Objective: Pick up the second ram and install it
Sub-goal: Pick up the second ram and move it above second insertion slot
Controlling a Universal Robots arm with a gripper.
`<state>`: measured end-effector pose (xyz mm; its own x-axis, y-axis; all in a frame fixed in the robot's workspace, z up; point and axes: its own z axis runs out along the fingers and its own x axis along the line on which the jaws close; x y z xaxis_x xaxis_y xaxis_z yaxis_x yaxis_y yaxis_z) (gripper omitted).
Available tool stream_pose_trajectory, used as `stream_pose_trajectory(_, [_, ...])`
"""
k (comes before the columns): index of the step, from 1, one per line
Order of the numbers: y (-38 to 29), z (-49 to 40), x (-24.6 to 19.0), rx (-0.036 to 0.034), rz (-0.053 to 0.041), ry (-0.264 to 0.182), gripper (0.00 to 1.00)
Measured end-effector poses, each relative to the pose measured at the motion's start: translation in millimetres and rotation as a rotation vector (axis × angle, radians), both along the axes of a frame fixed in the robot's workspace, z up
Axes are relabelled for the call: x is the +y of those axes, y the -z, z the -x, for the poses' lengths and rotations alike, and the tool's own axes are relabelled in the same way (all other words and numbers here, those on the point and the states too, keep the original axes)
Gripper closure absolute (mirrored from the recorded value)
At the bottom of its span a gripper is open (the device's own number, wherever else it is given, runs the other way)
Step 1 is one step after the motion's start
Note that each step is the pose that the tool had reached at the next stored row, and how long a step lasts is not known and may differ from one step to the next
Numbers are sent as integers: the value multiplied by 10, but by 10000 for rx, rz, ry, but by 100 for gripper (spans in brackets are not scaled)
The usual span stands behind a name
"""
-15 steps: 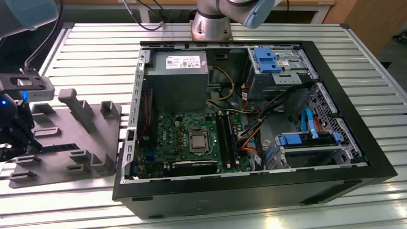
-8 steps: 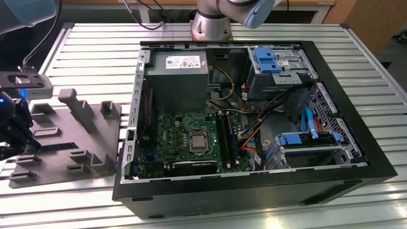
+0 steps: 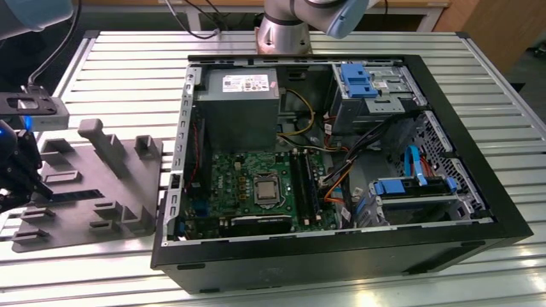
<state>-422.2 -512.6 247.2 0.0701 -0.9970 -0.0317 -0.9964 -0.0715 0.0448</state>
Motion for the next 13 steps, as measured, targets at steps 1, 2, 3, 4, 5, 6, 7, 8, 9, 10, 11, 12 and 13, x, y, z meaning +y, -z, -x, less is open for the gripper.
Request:
stream_pose_trajectory(1, [-7,0,0,-1,0,1,89])
stream_pose_trajectory(2, [-42,0,0,0,0,1,89])
stream_pose_trajectory(3, [-49,0,0,0,0,1,89])
stream_pose_trajectory(4, [-54,0,0,0,-1,1,89])
stream_pose_trajectory(5, [-60,0,0,-1,0,1,89])
stream_pose_trajectory(6, [-66,0,0,0,0,1,89])
stream_pose_trajectory(7, [-72,0,0,0,0,1,89])
stream_pose_trajectory(8, [-78,0,0,0,0,1,89])
stream_pose_trajectory(9, [-85,0,0,0,0,1,89])
stream_pose_trajectory(10, [-90,0,0,0,0,1,89])
stream_pose_trajectory(11, [-97,0,0,0,0,1,89])
stream_pose_trajectory(12, [-104,0,0,0,0,1,89])
stream_pose_trajectory(13, [-109,0,0,0,0,1,89])
